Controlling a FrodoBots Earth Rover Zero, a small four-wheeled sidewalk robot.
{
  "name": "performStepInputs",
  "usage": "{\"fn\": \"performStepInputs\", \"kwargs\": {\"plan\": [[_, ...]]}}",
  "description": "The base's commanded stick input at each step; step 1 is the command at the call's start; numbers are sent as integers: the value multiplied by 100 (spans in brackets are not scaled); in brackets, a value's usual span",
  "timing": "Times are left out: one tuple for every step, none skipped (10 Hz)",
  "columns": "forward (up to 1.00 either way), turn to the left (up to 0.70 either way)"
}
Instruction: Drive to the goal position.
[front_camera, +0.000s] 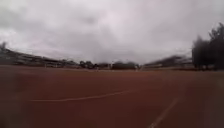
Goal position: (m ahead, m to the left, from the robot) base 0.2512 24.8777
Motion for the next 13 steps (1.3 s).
{"fn": "performStepInputs", "kwargs": {"plan": [[0, 70], [0, 70], [0, 70], [0, 70], [0, 70], [0, 70], [0, 70], [0, 70], [0, 70], [0, 70], [0, 70], [14, 63], [52, 44]]}}
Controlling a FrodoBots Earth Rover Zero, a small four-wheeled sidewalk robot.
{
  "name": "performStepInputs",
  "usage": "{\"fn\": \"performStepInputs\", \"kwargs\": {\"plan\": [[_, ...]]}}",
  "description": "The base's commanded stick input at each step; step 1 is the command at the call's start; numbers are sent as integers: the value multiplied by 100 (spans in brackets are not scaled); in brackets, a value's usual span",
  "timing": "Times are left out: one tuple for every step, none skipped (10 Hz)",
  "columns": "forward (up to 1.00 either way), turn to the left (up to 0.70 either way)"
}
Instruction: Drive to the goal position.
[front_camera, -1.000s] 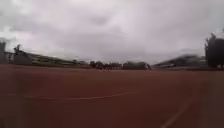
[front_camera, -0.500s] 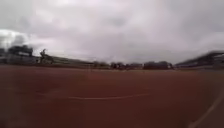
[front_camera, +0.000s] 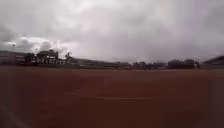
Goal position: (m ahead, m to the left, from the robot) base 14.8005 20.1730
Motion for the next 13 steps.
{"fn": "performStepInputs", "kwargs": {"plan": [[70, 35], [70, 35], [70, 35], [70, 35], [70, 35], [70, 35], [70, 35], [70, 35], [70, 35], [70, 35], [70, 35], [70, 35], [70, 35]]}}
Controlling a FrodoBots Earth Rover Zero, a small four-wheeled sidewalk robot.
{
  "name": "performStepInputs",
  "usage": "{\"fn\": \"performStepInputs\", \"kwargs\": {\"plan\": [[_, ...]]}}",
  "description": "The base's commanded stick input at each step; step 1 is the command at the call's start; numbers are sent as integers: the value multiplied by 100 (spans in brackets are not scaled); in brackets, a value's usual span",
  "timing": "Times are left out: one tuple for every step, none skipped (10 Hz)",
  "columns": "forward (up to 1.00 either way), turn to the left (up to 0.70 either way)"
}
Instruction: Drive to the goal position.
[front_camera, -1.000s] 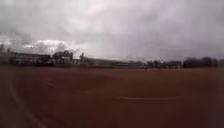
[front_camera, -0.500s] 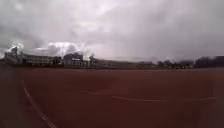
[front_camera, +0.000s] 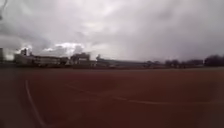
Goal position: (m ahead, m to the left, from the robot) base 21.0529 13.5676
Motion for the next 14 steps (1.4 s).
{"fn": "performStepInputs", "kwargs": {"plan": [[70, 35], [70, 35], [70, 35], [70, 35], [70, 35], [70, 35], [70, 35], [70, 35], [70, 35], [70, 35], [70, 35], [70, 35], [70, 35], [70, 35]]}}
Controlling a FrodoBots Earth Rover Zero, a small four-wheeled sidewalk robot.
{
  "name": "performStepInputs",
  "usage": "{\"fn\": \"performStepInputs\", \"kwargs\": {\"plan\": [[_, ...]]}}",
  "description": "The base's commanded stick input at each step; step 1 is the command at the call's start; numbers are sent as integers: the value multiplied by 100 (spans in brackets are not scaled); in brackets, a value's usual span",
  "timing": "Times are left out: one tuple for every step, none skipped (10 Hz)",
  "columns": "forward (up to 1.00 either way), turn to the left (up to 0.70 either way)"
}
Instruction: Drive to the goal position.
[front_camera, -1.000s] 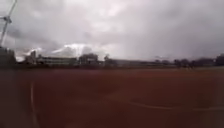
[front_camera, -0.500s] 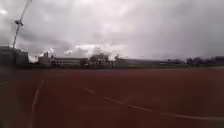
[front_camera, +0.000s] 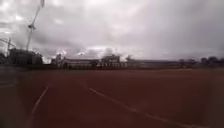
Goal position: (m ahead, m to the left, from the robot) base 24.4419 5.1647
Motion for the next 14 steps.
{"fn": "performStepInputs", "kwargs": {"plan": [[70, 35], [70, 35], [70, 35], [70, 35], [70, 35], [70, 35], [70, 35], [70, 35], [70, 35], [70, 35], [70, 35], [70, 35], [70, 35], [70, 35]]}}
